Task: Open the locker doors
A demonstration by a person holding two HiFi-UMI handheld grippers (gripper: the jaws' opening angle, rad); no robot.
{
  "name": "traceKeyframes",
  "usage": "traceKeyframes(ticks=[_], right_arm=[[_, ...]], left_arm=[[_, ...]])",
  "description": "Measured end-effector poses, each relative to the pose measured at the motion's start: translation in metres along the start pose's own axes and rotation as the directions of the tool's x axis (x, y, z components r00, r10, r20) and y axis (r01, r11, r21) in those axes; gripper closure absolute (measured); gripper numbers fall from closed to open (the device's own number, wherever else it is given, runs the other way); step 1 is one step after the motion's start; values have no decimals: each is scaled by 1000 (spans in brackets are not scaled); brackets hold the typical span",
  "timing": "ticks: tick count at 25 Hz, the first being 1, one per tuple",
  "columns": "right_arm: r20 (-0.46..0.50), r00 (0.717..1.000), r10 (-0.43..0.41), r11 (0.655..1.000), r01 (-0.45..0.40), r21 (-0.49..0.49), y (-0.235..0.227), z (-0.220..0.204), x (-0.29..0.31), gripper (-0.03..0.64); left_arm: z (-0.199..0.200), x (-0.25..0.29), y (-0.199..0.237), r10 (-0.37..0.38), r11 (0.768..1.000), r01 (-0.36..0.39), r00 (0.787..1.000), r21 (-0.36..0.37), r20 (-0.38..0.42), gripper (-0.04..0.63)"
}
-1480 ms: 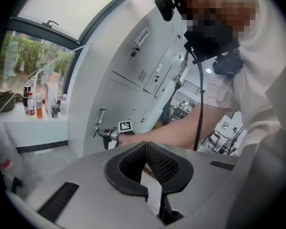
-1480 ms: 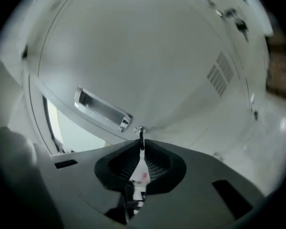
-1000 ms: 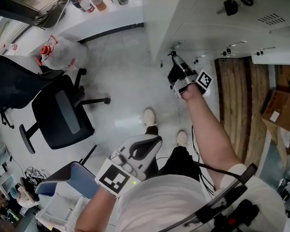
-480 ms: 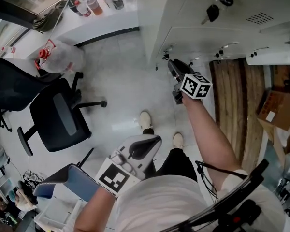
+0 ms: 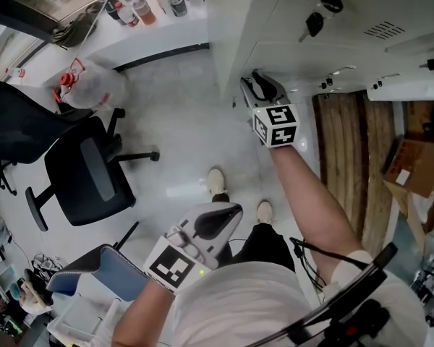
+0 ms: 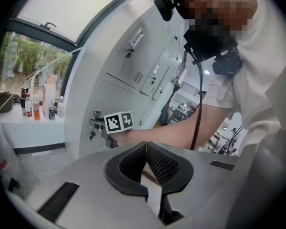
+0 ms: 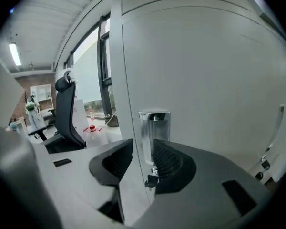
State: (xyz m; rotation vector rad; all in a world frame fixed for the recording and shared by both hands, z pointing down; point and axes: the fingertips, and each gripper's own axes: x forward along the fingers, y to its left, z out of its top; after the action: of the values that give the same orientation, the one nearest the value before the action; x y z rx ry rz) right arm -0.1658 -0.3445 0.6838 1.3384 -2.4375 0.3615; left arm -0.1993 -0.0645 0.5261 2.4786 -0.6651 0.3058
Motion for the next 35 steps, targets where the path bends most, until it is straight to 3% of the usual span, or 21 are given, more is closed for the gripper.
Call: traceKeyframes(ticks=[7,20,35], right_arm=[[20,1000,6,1000,-6,3,5,9,11,494],[-16,999,-33,999,34,19,14,-12,-30,517],[-32,996,84,994,-86,-64,11,-58,-129,515]], left_arm=[[-4,-8,9,15,1000,-15,1000,-15,10,583],[-3,-10,5,1,1000,-1,1000,-4,22,583],[-7,28,-75,-19,998,19,1000,62,0,583]])
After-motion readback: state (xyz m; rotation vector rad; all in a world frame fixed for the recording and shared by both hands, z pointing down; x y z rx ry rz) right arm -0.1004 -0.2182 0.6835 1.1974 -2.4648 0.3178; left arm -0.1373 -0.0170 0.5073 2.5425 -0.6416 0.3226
